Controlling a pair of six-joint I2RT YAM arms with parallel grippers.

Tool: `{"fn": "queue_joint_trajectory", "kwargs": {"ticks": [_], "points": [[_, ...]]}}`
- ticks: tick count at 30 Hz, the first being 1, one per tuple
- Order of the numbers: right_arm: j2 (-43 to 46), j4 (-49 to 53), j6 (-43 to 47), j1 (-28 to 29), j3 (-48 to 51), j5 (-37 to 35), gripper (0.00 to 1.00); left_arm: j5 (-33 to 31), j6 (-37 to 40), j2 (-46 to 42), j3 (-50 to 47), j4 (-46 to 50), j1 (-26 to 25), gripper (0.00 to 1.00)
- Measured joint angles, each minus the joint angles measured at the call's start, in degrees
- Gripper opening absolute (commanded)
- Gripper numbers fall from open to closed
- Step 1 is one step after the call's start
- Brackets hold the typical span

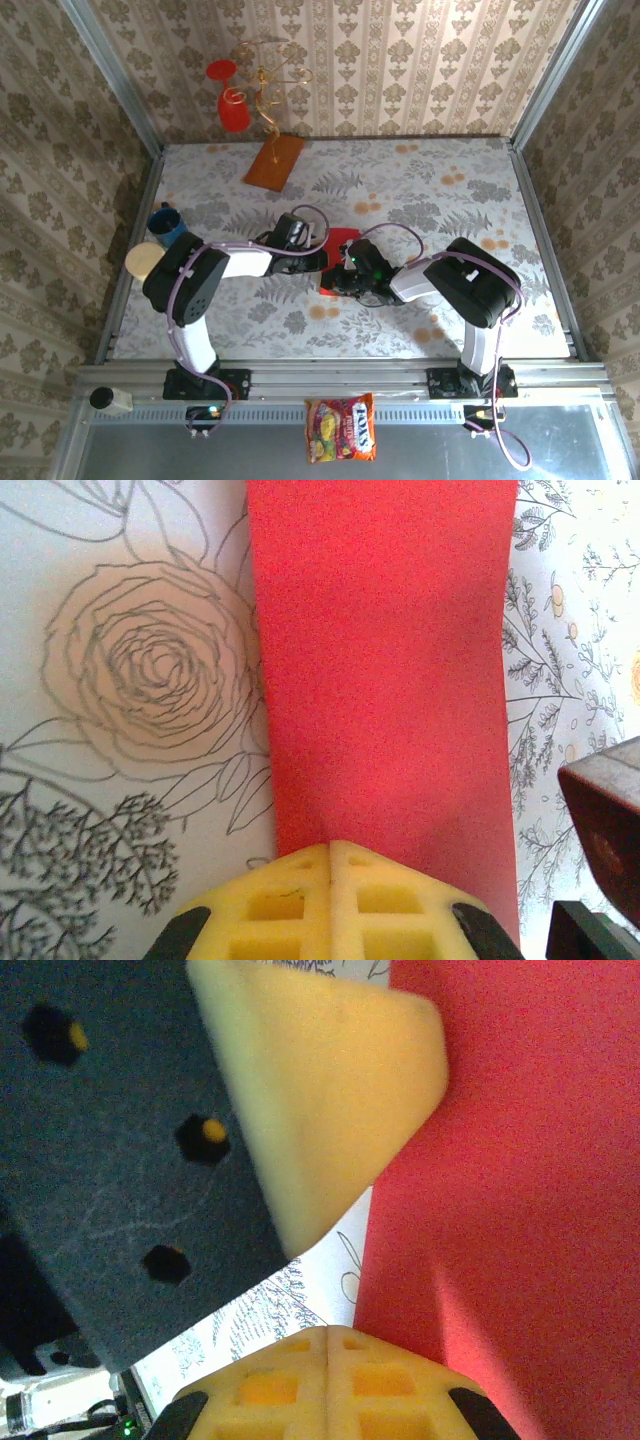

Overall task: Fold a paper plane with a square sheet of paper (pick it up from the middle)
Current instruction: First fold in half a square sheet of paper at the center of the table.

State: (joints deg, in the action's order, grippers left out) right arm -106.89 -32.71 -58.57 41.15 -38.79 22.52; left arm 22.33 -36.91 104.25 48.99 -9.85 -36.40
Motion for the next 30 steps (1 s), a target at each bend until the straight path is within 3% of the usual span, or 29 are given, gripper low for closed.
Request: {"fn": "queue_joint_trajectory", "kwargs": {"ticks": [19,30], "points": [[-0.4,-4.2,0.0,0.0,1.8,-0.1,0.0,4.9,4.5,12.2,19.9,12.5,2.8,0.0],[-0.4,-5.1,0.0,0.0,2.3,-0.2,0.0,4.1,7.2,20.1,33.3,17.3,4.5,0.0]]}}
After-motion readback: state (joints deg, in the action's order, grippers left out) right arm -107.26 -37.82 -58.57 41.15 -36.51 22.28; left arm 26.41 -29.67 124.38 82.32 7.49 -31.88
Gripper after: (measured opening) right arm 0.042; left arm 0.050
